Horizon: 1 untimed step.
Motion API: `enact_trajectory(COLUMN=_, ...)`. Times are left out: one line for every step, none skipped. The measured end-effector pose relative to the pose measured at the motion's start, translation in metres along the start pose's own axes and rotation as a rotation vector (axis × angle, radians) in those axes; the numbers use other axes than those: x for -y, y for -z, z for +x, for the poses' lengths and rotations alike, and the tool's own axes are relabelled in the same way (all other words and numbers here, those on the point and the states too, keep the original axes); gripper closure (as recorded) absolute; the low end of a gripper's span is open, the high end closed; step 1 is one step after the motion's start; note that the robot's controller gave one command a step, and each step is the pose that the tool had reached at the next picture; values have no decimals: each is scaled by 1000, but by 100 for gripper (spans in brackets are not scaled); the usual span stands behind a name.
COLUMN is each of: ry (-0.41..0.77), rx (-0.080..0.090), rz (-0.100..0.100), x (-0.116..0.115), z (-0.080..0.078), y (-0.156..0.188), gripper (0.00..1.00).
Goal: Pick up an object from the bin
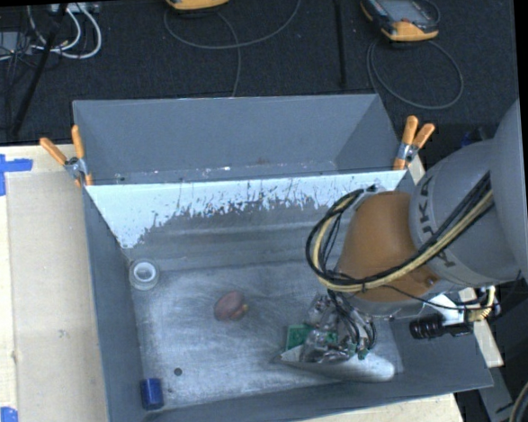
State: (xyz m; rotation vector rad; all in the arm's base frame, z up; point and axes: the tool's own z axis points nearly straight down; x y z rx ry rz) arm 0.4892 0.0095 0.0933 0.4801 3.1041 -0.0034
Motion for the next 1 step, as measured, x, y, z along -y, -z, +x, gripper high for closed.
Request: enact_trajectory(ry=108, rx=7, rz=-4, x=12, z=-28, y=171, gripper=100)
